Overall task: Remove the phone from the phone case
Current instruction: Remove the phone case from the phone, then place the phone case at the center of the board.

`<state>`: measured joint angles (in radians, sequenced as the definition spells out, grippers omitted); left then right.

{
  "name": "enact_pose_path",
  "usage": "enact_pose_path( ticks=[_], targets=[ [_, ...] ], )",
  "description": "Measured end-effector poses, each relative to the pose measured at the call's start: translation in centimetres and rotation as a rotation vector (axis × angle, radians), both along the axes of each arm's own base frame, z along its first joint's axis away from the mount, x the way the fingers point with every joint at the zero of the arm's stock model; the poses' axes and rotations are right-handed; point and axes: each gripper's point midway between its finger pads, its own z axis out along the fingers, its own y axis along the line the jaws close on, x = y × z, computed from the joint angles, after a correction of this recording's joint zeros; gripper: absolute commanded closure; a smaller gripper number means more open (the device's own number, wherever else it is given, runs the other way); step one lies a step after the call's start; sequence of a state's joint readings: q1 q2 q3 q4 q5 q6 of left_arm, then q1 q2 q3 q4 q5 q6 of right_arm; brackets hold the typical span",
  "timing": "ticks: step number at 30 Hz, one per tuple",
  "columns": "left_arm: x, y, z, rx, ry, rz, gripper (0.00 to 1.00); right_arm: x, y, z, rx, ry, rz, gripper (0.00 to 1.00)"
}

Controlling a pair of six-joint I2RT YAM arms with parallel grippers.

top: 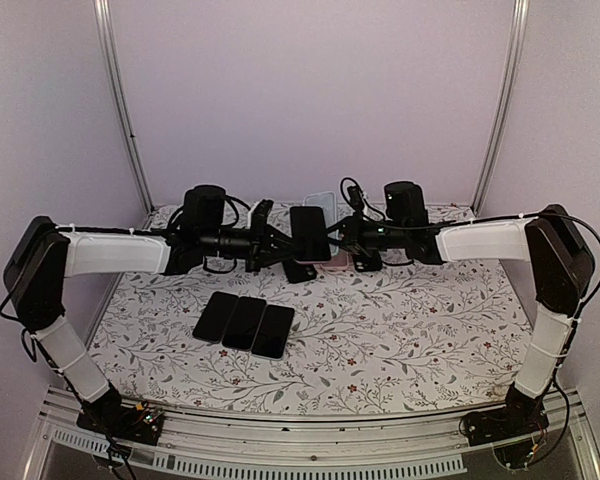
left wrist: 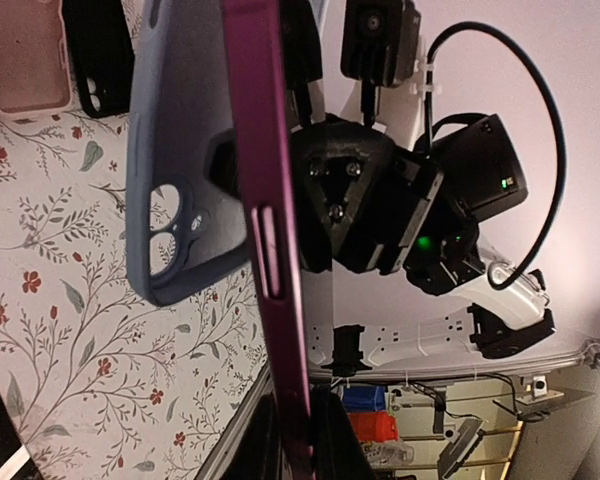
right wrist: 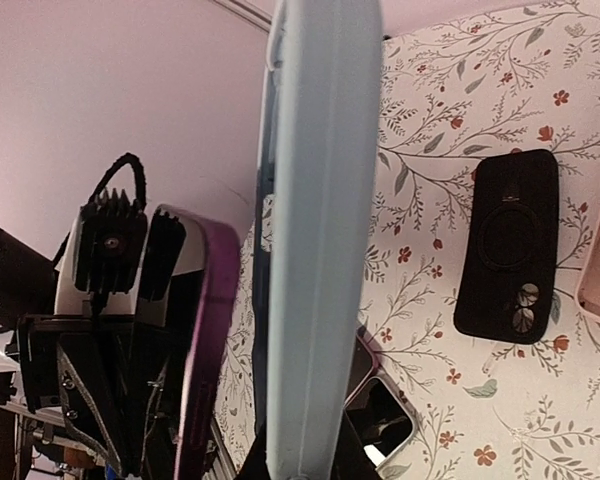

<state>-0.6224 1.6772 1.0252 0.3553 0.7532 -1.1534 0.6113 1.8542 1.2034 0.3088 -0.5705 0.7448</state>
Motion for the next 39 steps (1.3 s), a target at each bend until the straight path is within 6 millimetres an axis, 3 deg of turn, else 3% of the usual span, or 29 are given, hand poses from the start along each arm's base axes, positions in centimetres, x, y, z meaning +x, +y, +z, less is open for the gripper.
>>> enact_pose_path(
  ticks=[4, 11, 18, 23, 27, 32, 39],
  targets=[
    [0.0, 0.1, 0.8, 0.044, -0.057, -0.024, 1.0, 1.7, -2.5, -1.1, -0.052, 0.01, -0.052, 1.0],
    [0.5, 1.4, 2.7, 0.153, -0.173, -0.019, 1.0, 4.8, -9.1, -2.3, -0.16, 0.011, -0.151, 1.0],
    [1.4, 5.1, -0.1, 0.321, -0.151, 0.031, 1.0, 6.9, -16.7, -5.3, -0.287, 0.058, -0.238, 0.97],
    [1.9, 7.9, -1.8, 0.422, -0.132, 0.065, 1.0, 7.8, -20.7, -6.5, -0.346, 0.084, -0.271, 0.93],
    [2.3, 10.6, -2.4, 0.472, -0.124, 0.106, 1.0, 9.2, -21.9, -7.7, -0.374, 0.095, -0.263, 0.91],
    [2.2, 13.6, -3.8, 0.517, -0.088, 0.144, 1.0, 10.2, -21.7, -10.1, -0.405, 0.128, -0.219, 0.87],
    [1.5, 14.0, -4.7, 0.534, -0.063, 0.124, 1.0, 11.7, -21.3, -13.3, -0.431, 0.173, -0.181, 0.74]
  ],
)
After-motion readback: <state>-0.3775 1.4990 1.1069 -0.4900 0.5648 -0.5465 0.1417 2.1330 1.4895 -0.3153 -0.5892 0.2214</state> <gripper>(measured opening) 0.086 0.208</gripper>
